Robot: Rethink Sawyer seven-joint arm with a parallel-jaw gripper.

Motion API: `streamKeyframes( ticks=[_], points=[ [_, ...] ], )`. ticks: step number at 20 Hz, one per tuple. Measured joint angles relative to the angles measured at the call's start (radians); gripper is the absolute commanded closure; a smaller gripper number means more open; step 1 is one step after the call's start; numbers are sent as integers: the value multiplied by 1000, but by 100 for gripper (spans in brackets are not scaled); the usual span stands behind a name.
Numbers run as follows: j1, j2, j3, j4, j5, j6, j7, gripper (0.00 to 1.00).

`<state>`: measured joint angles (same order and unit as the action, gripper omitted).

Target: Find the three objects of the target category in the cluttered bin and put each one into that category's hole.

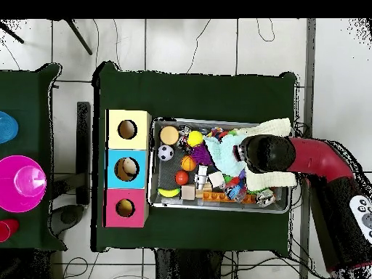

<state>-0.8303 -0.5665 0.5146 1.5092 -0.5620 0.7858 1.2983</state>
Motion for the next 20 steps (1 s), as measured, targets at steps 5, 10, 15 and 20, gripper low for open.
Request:
streamKeyframes(
  ticks=[5, 10, 15, 20],
  points=[
    [0, -19, 6, -10, 1, 61, 0, 0],
    [0, -39, 13, -30, 1, 111, 0, 0],
    [0, -47, 18, -61, 1, 128, 0, 0],
    [0, -47, 20, -84, 1, 128, 0, 0]
  ],
)
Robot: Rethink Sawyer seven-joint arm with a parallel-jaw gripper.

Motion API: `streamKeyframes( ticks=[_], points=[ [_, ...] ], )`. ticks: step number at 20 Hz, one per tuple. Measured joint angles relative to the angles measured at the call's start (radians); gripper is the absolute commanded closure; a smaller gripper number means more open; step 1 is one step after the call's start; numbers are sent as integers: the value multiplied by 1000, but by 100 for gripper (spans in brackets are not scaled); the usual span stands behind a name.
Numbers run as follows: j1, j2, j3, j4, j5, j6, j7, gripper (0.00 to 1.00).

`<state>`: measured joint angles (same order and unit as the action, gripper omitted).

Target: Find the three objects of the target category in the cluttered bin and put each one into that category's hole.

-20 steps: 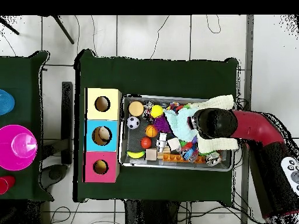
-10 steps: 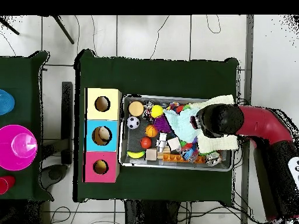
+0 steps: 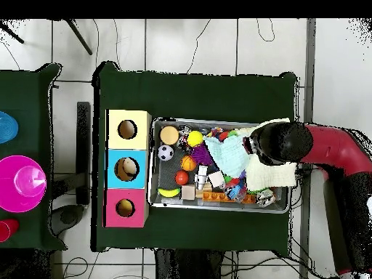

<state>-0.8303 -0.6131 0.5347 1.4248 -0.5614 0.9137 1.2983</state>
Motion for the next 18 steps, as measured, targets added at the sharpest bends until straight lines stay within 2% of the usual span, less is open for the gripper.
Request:
streamKeyframes(
  ticks=[18],
  points=[
    [-1, 46, 0, -19, -6, -20, 0, 0]
  ],
)
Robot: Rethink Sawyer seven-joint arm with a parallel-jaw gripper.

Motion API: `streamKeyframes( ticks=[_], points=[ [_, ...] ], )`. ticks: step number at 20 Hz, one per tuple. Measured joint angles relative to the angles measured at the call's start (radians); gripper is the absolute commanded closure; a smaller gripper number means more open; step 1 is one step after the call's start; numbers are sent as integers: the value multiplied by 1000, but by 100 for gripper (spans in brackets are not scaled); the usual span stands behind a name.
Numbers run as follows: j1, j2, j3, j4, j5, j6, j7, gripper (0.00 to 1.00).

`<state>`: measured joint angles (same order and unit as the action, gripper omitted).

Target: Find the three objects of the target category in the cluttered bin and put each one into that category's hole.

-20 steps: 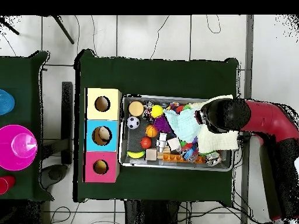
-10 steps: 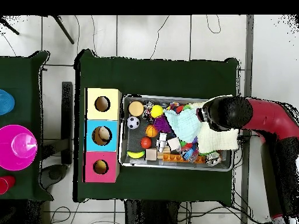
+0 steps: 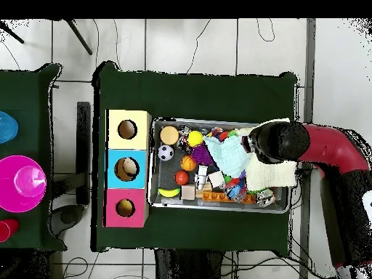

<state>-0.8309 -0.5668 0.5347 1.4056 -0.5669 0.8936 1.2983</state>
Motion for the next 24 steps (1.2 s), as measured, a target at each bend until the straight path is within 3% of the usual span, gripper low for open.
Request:
streamKeyframes(
  ticks=[24],
  points=[
    [-3, 94, 0, -17, -26, -86, 0, 0]
  ],
)
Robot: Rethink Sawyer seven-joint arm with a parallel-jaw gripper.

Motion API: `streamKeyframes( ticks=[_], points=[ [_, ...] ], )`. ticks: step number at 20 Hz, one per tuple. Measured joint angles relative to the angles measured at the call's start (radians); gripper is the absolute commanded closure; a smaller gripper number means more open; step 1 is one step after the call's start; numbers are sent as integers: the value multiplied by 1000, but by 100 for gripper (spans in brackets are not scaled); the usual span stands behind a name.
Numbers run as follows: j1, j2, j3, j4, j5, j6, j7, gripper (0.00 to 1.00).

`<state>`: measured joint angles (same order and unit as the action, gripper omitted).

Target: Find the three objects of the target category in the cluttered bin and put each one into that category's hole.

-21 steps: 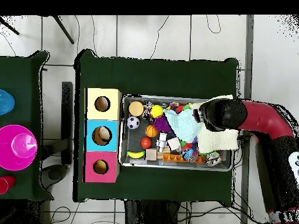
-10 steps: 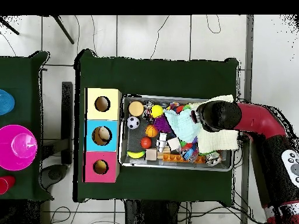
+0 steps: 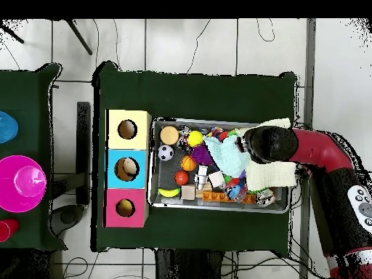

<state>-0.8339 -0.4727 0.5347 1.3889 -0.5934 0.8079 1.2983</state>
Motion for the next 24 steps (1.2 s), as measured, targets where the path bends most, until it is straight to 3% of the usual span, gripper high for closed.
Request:
streamKeyframes(
  ticks=[24],
  points=[
    [-1, 1, 0, -46, 0, 0, 0, 0]
  ],
)
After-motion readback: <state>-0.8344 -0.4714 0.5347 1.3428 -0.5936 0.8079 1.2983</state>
